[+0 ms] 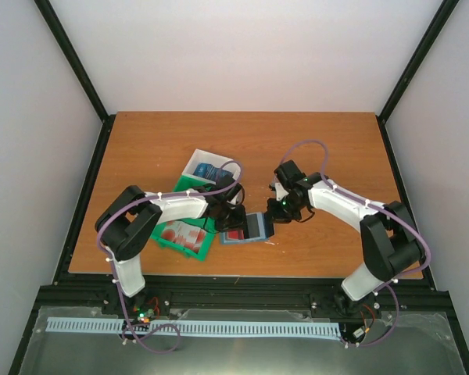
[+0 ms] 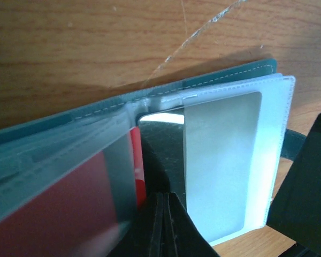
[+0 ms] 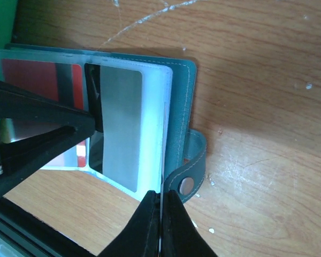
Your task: Put the credit cards into the card holder
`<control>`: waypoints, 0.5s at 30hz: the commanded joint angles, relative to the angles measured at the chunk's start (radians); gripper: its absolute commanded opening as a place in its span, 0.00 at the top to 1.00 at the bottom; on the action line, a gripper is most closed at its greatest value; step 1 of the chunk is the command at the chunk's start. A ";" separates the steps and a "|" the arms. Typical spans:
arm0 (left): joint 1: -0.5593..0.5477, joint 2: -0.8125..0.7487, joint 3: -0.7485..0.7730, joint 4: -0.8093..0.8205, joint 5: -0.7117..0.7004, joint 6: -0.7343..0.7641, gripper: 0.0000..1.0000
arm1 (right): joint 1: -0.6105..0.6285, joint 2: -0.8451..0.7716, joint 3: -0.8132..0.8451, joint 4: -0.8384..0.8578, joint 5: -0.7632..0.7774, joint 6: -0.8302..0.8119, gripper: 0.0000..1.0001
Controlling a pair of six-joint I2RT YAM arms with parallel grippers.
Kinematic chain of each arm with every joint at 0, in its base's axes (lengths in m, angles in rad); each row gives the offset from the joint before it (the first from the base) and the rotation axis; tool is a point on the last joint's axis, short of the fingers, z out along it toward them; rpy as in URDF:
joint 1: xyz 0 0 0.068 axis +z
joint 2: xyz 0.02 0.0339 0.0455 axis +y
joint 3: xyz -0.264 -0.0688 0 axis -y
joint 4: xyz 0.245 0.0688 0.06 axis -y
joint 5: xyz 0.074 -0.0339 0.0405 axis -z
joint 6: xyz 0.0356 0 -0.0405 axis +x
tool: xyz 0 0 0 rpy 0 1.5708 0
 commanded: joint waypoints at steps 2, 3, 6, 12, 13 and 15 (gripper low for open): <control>-0.007 0.006 0.004 -0.098 -0.079 0.016 0.99 | 0.009 0.026 0.008 0.001 0.031 -0.001 0.97; -0.006 -0.001 0.004 -0.104 -0.080 0.017 0.99 | 0.009 0.029 0.009 0.001 0.034 0.000 0.97; -0.006 -0.013 0.000 -0.106 -0.081 0.017 0.99 | 0.009 0.034 0.010 0.005 0.029 0.000 0.97; -0.006 0.010 0.007 -0.106 -0.076 0.017 0.99 | 0.010 0.023 0.008 0.035 -0.034 -0.006 0.97; -0.006 0.010 0.008 -0.106 -0.078 0.017 0.99 | 0.011 0.021 0.009 0.038 -0.044 -0.007 0.97; -0.006 0.009 0.008 -0.111 -0.084 0.016 0.99 | 0.011 0.019 0.007 0.041 -0.057 -0.006 0.97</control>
